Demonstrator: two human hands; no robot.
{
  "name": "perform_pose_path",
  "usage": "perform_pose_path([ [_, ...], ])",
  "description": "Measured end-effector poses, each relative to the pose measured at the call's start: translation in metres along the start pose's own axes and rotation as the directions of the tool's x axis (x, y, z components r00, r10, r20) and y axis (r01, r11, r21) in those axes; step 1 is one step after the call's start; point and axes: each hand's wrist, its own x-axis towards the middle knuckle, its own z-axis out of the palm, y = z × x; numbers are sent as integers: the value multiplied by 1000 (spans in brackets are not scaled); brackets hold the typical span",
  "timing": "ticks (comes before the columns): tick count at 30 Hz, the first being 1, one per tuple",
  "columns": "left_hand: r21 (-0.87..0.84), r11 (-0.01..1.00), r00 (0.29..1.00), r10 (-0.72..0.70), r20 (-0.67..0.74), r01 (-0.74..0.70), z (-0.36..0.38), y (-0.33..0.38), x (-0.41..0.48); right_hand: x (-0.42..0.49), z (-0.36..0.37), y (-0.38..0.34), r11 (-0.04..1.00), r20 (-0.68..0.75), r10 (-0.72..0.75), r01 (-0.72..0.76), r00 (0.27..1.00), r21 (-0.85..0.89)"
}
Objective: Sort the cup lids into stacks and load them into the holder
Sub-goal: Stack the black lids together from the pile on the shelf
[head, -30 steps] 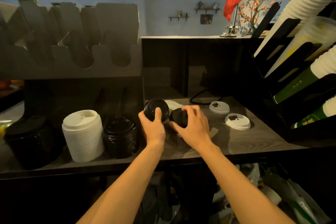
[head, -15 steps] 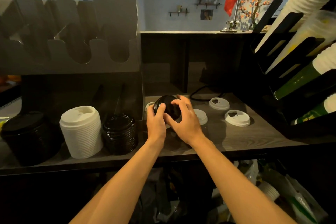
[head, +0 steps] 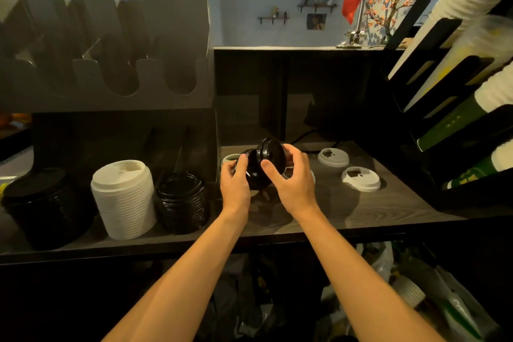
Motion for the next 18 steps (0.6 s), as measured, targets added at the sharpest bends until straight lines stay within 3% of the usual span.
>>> perform_pose_path([
  [4,46,999,999,-6,-35,8,0,-1,2,1,1,0,998,59,14,-10,998,-67],
  [10,46,999,998,10,66,-13,0,-2,0,-2,-1,-7,995,135,76,-85,988,59],
  [15,33,999,998,39,42,-40,-1,-3,1,-4,-3,-10,978,23,126,-129,992,165],
  [18,39,995,995,96,-34,-94,-1,-2,1,-5,-6,-11,984,-111,161,-151,981,94],
])
